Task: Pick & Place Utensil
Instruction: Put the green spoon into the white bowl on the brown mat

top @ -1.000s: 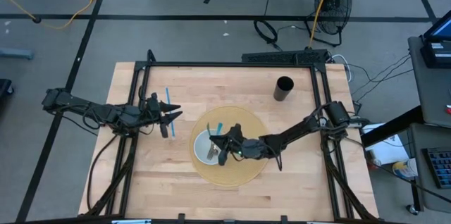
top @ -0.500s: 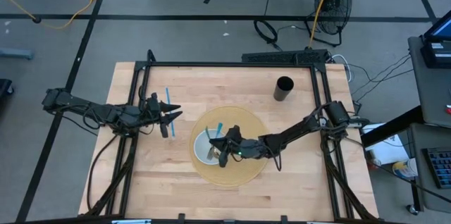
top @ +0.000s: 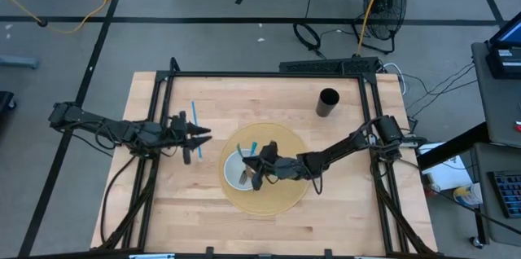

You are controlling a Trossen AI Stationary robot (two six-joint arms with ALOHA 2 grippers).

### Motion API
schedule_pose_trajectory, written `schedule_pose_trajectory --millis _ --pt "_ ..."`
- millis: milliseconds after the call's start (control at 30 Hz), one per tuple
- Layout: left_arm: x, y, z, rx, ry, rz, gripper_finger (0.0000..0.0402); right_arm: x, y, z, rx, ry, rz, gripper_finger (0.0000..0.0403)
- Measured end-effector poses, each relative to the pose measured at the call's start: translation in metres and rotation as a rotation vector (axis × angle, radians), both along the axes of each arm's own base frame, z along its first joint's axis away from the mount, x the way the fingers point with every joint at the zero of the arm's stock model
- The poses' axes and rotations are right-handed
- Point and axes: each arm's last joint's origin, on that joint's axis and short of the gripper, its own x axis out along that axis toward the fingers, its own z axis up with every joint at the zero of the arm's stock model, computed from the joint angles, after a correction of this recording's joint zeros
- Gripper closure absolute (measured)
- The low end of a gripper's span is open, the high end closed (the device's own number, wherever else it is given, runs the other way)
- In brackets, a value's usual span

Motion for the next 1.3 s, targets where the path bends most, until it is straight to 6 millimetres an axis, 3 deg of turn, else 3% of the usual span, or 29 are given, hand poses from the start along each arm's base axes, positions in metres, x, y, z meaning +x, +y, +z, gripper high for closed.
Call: schedule_pose_trajectory --millis 200,400,600,933,1300 --pt "0.006 -0.006 0.011 -0.013 -0.113 -0.159 0.0273 0.002 -0.001 0.009 -0.097 -0.060 0.021 0.0403" --pt "0.030 -0.015 0.008 0.003 -0.162 -0.287 0.0273 0.004 -0.004 0.015 -0.149 -0.101 0.022 0.0403" --pt "0.056 -0.020 -0.007 0.007 -0.159 -0.249 0.0273 0.004 -0.005 0.017 -0.184 -0.115 0.020 0.0403" --pt "0.078 -0.014 -0.019 -0.041 -0.197 -0.170 0.0273 0.004 -0.006 0.019 -0.222 -0.118 -0.002 0.0403" --pt "0.109 -0.018 -0.012 0.003 -0.183 -0.182 0.0273 0.005 -0.008 0.019 -0.238 -0.115 -0.006 0.0403"
